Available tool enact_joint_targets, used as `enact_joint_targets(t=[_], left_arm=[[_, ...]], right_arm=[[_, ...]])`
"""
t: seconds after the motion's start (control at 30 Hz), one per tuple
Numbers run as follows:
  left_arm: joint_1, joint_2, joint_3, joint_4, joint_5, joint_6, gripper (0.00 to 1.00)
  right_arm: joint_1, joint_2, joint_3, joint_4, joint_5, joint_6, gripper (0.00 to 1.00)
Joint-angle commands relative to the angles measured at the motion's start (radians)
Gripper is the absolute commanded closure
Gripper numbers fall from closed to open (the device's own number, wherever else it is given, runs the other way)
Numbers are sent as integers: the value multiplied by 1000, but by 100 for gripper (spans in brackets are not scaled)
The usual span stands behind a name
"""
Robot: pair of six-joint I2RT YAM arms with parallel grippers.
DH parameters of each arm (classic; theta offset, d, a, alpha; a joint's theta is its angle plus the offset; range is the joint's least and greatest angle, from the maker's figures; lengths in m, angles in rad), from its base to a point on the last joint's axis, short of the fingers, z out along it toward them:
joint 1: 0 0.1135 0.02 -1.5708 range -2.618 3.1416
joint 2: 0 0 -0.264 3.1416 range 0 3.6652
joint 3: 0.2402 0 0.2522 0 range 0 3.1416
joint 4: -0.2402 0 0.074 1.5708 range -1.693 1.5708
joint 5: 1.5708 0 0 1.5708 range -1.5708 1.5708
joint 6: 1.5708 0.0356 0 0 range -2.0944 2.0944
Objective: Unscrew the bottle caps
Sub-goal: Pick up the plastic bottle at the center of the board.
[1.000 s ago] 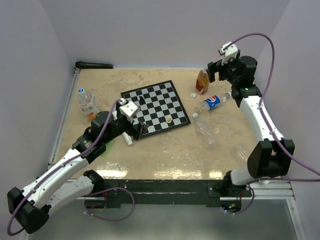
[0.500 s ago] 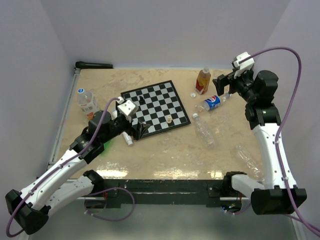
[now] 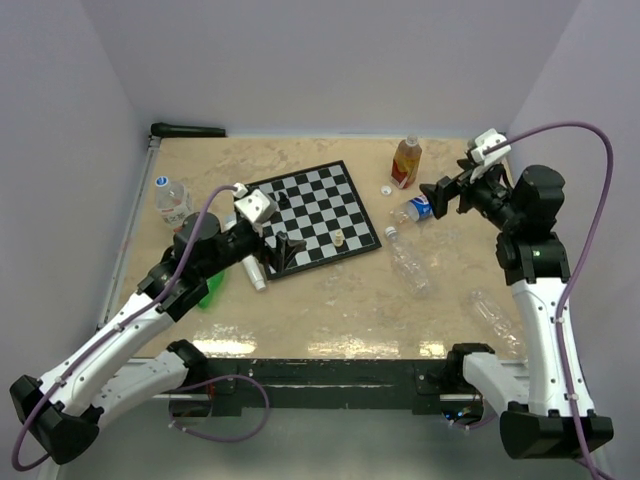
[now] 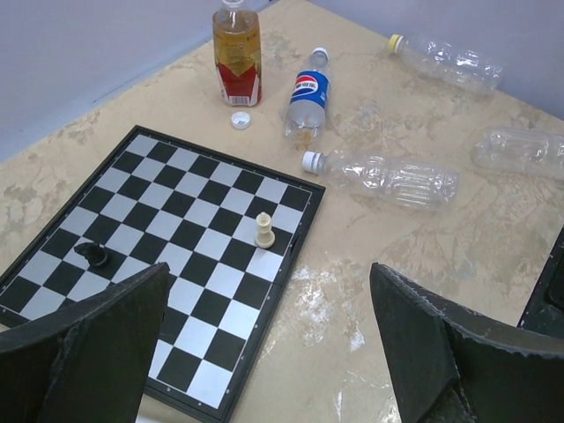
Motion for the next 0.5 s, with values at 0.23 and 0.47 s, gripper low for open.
enact_joint_targets(t=[0.23,0.47], left_arm=[[-1,5,-45,116,18,45,0],[-1,8,-106,145,-19,87,0]], right_arm=[[-20,-25,-77,-303,-182,-414,2],[-8,121,-149,-351,-59,-458,6]])
